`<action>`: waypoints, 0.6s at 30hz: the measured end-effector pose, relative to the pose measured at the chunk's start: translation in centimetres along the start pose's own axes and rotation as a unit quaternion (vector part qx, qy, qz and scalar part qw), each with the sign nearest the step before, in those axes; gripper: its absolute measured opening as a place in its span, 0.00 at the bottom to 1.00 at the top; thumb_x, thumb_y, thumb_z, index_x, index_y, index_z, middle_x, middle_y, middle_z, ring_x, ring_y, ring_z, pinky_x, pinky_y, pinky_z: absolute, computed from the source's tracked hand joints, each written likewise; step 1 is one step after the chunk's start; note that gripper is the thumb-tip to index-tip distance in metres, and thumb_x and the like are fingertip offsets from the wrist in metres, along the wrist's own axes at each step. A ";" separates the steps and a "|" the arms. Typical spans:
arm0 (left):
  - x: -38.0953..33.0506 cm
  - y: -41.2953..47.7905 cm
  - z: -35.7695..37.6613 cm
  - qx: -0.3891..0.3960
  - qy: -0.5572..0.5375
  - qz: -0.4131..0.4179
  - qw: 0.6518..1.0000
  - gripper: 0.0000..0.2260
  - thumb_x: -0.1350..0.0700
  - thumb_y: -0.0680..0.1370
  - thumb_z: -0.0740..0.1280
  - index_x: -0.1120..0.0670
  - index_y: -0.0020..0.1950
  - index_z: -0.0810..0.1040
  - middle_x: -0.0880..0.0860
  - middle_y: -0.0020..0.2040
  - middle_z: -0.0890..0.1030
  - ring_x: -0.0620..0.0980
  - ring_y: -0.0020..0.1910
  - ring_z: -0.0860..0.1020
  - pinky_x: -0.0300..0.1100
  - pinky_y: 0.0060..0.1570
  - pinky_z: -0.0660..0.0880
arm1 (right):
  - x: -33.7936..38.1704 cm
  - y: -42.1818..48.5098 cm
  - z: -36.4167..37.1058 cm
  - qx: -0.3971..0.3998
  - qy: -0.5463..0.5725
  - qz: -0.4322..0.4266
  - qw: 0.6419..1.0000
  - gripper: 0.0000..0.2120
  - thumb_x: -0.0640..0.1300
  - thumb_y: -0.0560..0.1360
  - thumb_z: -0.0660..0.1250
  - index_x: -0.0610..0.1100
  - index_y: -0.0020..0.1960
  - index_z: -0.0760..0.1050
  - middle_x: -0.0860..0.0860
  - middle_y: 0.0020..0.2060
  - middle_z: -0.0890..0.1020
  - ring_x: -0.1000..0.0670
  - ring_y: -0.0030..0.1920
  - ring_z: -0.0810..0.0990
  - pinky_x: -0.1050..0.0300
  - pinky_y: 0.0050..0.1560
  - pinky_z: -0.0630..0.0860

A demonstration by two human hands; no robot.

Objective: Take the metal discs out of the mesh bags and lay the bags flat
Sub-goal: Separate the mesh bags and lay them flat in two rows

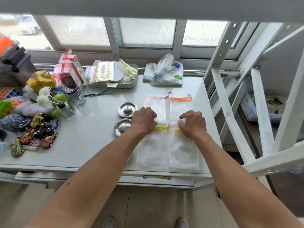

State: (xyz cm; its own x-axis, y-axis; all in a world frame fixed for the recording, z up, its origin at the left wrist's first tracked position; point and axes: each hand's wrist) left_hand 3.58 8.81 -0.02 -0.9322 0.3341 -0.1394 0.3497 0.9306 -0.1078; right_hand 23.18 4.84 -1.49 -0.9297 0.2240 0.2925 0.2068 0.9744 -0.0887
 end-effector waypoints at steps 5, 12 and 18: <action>0.2 0.6 0.9 -0.013 -0.019 0.004 1.000 0.11 0.48 0.78 0.66 0.48 0.57 0.82 0.52 0.60 0.79 0.55 0.60 0.76 0.48 0.56 0.73 | -0.1 0.7 0.2 -0.014 -0.002 -0.005 1.000 0.13 0.51 0.76 0.64 0.50 0.58 0.80 0.50 0.62 0.78 0.42 0.63 0.73 0.49 0.57 0.71; 0.4 0.4 0.9 -0.026 -0.057 0.013 0.998 0.12 0.49 0.78 0.66 0.48 0.60 0.81 0.50 0.63 0.78 0.55 0.62 0.75 0.48 0.58 0.71 | -0.8 0.8 -0.5 0.048 0.037 -0.019 0.998 0.21 0.47 0.67 0.68 0.52 0.60 0.79 0.55 0.66 0.75 0.45 0.68 0.70 0.49 0.62 0.66; 0.8 -1.4 1.0 -0.056 -0.099 0.059 0.992 0.10 0.49 0.78 0.67 0.49 0.57 0.83 0.49 0.61 0.80 0.54 0.60 0.76 0.49 0.56 0.72 | -0.9 0.7 0.2 0.001 0.017 -0.038 0.999 0.13 0.50 0.73 0.67 0.50 0.56 0.81 0.54 0.64 0.78 0.44 0.65 0.73 0.49 0.59 0.67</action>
State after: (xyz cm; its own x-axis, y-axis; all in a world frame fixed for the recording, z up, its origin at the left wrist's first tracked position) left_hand 2.40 7.68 -0.95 -0.8450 0.4156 -0.3364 0.4316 0.9016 0.0298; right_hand 24.12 5.33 -1.97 -0.9320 0.1495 0.3301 0.1348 0.9886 -0.0673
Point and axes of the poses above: each hand's wrist, its own y-axis towards the middle knuckle, its own z-axis out of the palm, x = y × z
